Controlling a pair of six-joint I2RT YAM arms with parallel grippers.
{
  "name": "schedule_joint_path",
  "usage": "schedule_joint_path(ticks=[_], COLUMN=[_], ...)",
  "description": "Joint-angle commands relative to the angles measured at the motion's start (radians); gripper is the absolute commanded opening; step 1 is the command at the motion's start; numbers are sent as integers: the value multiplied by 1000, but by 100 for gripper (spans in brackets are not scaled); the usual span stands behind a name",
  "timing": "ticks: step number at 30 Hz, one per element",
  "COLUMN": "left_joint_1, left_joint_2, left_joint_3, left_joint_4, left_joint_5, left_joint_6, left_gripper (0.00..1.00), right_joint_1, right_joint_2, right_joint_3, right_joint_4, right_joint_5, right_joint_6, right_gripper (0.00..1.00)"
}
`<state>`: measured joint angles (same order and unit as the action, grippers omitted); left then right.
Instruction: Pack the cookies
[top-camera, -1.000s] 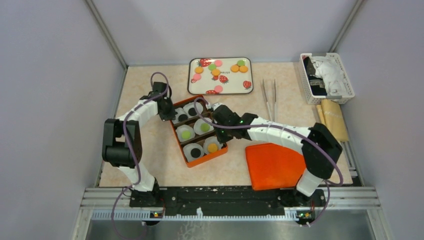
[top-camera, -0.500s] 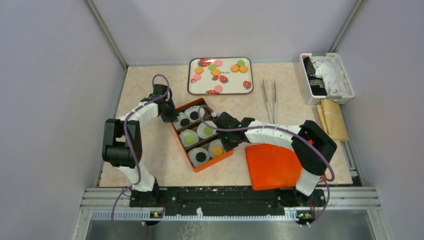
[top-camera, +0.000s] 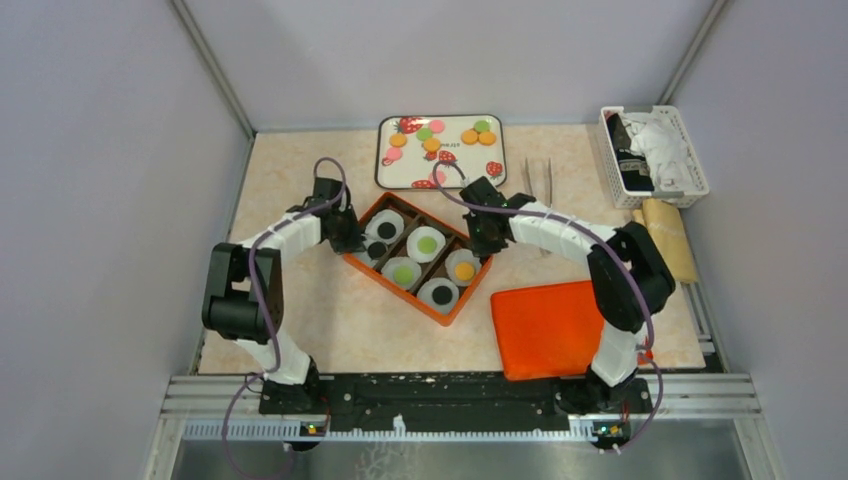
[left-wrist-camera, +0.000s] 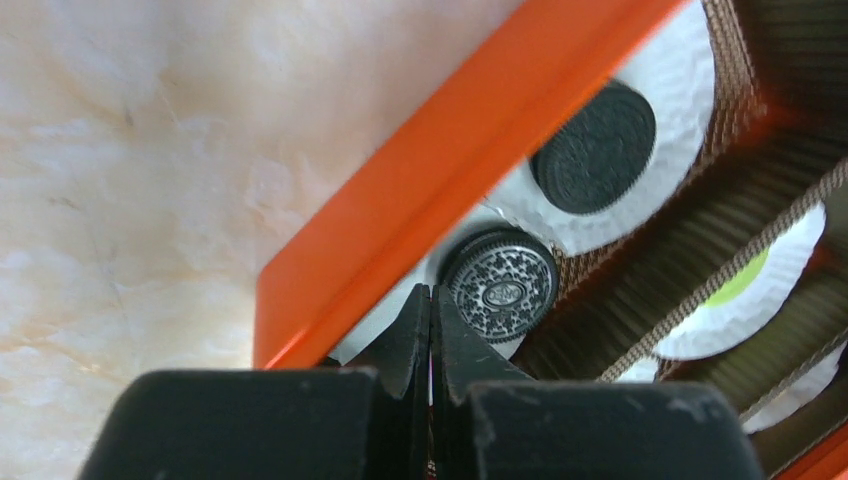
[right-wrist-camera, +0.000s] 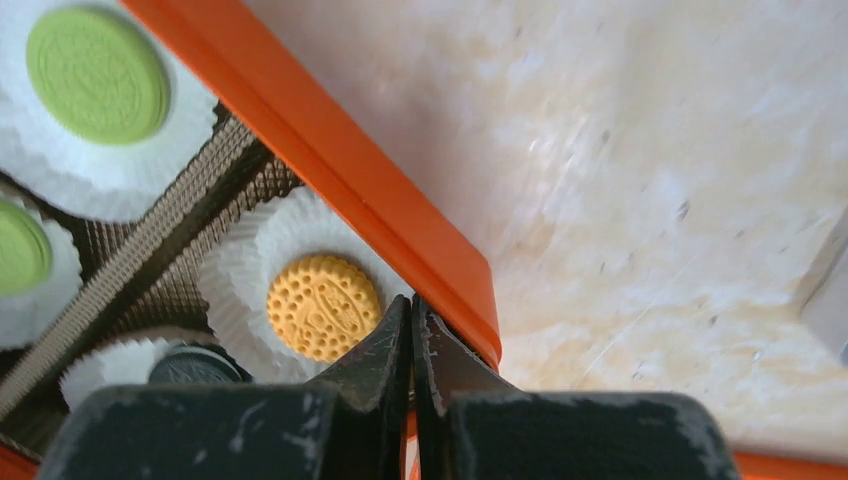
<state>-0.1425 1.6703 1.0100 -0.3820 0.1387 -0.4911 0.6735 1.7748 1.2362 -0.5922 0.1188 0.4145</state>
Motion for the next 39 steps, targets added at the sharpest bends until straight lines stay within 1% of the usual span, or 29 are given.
schedule_joint_path(ticks=[1, 7, 12, 16, 19, 22, 26, 30, 33, 34, 35, 36, 38, 39], left_joint_1=[-51, -135, -203, -211, -211, -216, -222, -236, -258, -265, -271, -277, -285, -289], left_joint_2=[-68, -97, -98, -107, -140, -196, -264, -345, -415, -441, -467, -491, -546, -568], left_joint_3=[-54, -111, -118, -107, -95, -90, -66, -45, -41, -41, -42, -43, -40, -34], left_joint_4=[20, 48, 53, 38, 27, 37, 44, 53, 60, 63, 67, 71, 88, 96], left_joint_5=[6, 25, 9, -15, -16, -13, -9, 1, 6, 7, 10, 18, 50, 69], left_joint_6=[-8, -36, -62, -66, -61, -56, -44, -33, -15, -8, 0, 8, 28, 35], left_gripper=[0, 0, 0, 0, 0, 0, 0, 0, 0, 2, 8, 15, 27, 33], right_joint_1=[-45, -96, -138, -156, -157, -157, -151, -122, -61, -40, -23, -9, 25, 46], right_joint_2=[79, 207, 313, 403, 418, 367, 260, 112, -25, -69, -107, -148, -225, -266], right_joint_3=[122, 270, 442, 611, 669, 637, 564, 482, 366, 324, 288, 248, 163, 115], right_joint_4=[-27, -47, -76, -134, -149, -111, -74, -79, -72, -72, -79, -91, -112, -119], right_joint_5=[69, 68, 74, 84, 72, 53, 34, 63, 114, 126, 130, 125, 123, 134], right_joint_6=[-46, -79, -124, -165, -190, -195, -196, -193, -184, -183, -175, -162, -128, -106], right_gripper=[0, 0, 0, 0, 0, 0, 0, 0, 2, 7, 11, 12, 13, 16])
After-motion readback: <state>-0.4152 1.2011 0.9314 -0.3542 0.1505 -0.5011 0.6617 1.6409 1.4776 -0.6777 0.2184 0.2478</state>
